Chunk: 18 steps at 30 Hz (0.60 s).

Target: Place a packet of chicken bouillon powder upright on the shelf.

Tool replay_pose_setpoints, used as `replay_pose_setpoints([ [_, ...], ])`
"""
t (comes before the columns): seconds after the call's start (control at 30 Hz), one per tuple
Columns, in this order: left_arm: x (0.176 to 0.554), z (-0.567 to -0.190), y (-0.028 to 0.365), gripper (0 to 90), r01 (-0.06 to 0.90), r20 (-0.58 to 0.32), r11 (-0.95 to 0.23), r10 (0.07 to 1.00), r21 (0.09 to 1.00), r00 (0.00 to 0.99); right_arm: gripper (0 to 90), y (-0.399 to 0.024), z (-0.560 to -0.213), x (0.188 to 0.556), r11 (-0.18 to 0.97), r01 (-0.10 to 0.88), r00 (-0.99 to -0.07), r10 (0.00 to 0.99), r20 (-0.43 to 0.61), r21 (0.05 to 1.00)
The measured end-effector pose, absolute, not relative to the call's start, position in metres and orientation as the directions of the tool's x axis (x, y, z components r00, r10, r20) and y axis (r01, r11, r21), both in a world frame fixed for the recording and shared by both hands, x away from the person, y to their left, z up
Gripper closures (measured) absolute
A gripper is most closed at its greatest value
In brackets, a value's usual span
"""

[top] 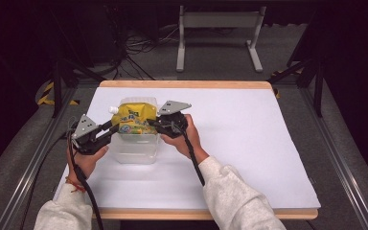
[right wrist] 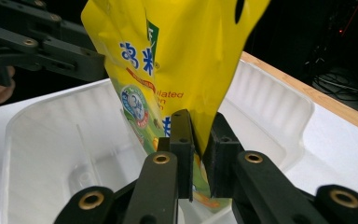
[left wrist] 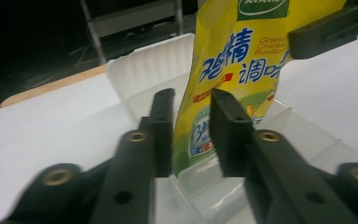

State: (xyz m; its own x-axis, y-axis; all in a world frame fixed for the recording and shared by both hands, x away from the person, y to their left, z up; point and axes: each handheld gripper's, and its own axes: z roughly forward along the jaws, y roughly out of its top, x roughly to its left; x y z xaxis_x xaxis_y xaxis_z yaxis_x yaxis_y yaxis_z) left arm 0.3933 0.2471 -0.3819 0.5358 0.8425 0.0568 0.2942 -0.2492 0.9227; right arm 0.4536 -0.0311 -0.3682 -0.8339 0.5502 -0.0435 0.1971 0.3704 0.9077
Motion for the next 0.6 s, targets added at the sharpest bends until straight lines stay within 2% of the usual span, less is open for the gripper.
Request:
replay_pose_setpoints([
  [0.1,0.384,-0.38,0.251,66.1,0.281,0.021,-0.207,0.838,0.937,0.545,83.4,-0.035,-0.365,0.452,0.378,0.188,-0.832,0.552,-0.057,0.907],
  [0.3,0.374,-0.378,0.245,63.4,0.261,0.047,-0.236,0.819,0.936,0.572,82.8,-0.041,-0.361,0.448,0.385,0.18,-0.829,0.555,-0.071,0.905],
  [0.6,0.356,-0.385,0.243,63.7,0.287,0.056,-0.274,0.806,0.918,0.589,83.2,-0.048,-0.359,0.444,0.407,0.172,-0.826,0.556,-0.094,0.897],
])
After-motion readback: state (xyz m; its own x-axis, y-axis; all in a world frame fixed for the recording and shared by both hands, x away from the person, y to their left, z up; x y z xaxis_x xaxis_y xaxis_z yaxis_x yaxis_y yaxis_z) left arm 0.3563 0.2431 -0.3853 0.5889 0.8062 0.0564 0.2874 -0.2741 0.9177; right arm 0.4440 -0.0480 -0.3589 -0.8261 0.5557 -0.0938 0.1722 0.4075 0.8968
